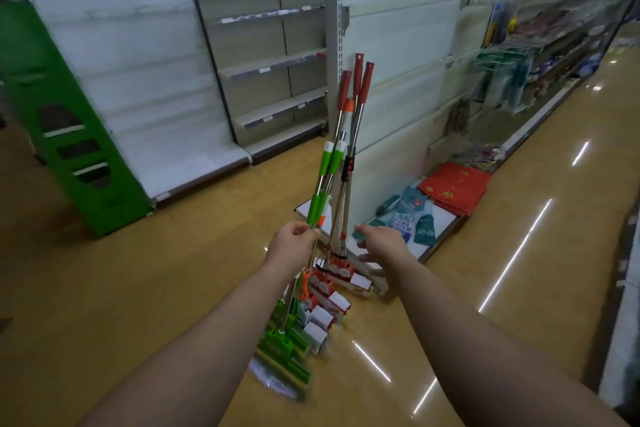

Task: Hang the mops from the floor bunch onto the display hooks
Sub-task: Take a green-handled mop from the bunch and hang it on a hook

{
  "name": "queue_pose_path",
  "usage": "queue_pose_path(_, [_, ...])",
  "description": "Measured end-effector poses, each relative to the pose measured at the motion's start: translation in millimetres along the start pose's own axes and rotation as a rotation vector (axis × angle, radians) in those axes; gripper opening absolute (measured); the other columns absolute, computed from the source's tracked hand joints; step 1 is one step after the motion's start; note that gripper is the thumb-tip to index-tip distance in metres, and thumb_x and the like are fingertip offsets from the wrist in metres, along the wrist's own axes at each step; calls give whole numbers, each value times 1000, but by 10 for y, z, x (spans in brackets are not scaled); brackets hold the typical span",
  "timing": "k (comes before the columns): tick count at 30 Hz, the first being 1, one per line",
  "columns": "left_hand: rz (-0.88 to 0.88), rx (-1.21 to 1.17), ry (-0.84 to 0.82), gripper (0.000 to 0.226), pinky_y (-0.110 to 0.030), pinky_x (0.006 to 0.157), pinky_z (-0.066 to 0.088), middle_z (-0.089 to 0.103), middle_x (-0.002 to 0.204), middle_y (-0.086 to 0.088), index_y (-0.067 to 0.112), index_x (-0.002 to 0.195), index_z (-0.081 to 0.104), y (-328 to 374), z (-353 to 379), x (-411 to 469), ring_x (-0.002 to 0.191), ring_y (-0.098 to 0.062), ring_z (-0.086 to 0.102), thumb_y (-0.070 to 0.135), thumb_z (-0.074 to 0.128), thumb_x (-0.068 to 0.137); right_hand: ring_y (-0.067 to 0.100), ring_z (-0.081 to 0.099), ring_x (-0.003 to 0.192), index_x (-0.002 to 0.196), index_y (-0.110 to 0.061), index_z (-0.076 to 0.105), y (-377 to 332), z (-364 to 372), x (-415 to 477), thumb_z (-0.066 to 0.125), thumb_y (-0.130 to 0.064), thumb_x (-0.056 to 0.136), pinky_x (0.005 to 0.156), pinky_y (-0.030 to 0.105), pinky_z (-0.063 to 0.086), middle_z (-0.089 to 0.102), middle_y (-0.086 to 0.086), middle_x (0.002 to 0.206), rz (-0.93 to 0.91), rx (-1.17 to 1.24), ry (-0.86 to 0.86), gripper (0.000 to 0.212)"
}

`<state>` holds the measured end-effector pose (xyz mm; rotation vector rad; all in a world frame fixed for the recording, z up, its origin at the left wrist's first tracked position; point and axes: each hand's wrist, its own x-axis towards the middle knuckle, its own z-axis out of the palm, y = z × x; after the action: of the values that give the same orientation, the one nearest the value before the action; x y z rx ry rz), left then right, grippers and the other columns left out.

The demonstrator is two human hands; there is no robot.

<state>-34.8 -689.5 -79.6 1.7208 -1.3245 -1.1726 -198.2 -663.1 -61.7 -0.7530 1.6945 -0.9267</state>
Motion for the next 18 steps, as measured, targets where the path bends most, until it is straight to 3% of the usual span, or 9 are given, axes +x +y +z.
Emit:
queue_pose_path(3, [12,-8,-11,30,-35,83,49,67,114,-5,18,122,61,64,25,378,111,-27,65,35,62,97,42,65,121,115,-4,65,-192,37,275,58,-33,103,104,56,53,68,24,127,-3,11,24,32])
queue_pose_path(7, [19,-18,-51,23,-34,78,48,68,114,-3,21,113,63,121,-75,968,107,-27,66,35,64,95,34,70,102,89,-12,62,-486,268,706,61,-34,101,100,54,54,71,19,115,-6,32,44,26])
queue_pose_path(9, [33,-26,-66,24,-33,73,47,68,113,-4,20,114,63,154,-165,1301,105,-27,67,34,65,94,28,68,91,99,-12,63,-620,438,952,61,-37,100,101,56,53,70,10,99,3,48,57,25])
queue_pose_path(12, [65,-2,-101,30,-33,76,49,68,115,-5,18,121,62,191,-327,1784,105,-27,67,34,63,96,30,68,102,110,-14,63,-829,709,1307,59,-36,101,102,56,52,68,7,101,29,63,76,24])
queue_pose_path(15, [76,42,-144,36,-35,84,51,66,120,-5,17,127,60,196,-486,2243,109,-28,66,35,63,96,32,68,106,95,-17,63,-1010,998,1611,59,-38,101,101,56,53,69,8,111,46,62,94,22])
queue_pose_path(18, [90,71,-178,37,-31,74,50,65,120,-3,15,130,59,244,-595,2652,105,-25,67,33,62,97,30,68,102,90,-18,62,-1155,1228,1879,58,-38,102,101,55,53,69,7,107,42,86,118,23])
